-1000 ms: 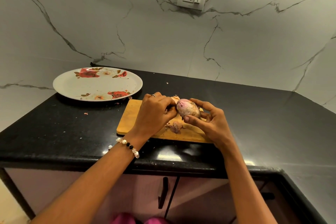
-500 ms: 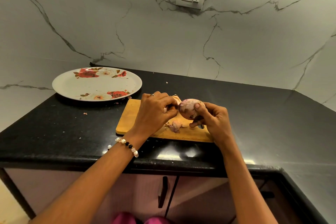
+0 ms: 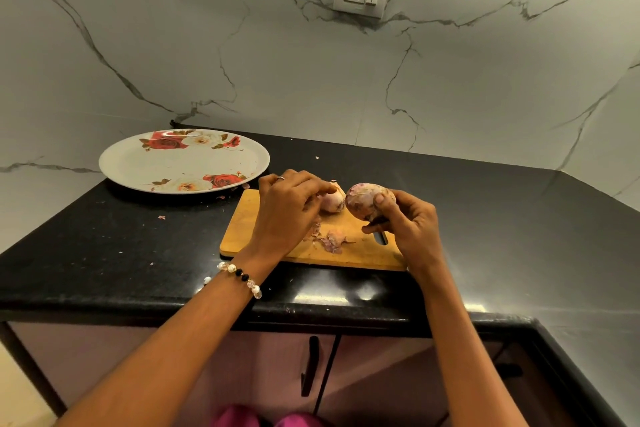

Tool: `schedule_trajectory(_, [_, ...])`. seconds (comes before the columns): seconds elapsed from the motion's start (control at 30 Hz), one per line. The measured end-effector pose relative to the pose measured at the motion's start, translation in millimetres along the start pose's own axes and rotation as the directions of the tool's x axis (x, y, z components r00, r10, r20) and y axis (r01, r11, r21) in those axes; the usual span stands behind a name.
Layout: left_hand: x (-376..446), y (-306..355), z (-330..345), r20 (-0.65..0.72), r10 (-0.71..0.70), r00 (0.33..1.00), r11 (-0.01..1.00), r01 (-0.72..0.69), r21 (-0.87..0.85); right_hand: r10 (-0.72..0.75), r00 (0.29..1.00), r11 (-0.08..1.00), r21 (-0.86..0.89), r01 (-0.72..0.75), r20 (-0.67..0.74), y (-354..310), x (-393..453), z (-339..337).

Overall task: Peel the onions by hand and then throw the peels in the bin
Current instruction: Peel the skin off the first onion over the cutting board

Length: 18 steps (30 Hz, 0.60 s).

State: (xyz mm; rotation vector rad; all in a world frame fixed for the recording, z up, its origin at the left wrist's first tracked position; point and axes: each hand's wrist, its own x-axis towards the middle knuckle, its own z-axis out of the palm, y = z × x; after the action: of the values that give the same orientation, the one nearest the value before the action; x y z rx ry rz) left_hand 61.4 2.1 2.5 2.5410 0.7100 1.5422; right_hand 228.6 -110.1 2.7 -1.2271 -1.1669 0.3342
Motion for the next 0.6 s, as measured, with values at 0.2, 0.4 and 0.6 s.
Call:
schedule_trajectory(0.2, [-2.6,1.3,1.6,0.025,0.056,0.998,0.998,-0.056,0.015,0.008,1.000,0.996,-0.094,-0.010,-0.017,1.3,0.1,0.4])
schedule_trajectory(0.4, [-0.2,-0.5,4.2,0.031,0.209,0.977,0.978,-0.209,-0.017,0.031,0.998,0.992,-0.121,-0.038,-0.063,1.8,1.1,1.2])
schedule_trajectory(0.6, [1.8,2.8,6.5,0.000,0.299,0.954,0.951,-0.298,0.085,0.061,0.996,0.997,-0.033,-0.063,-0.065,-1.6,1.7,3.4])
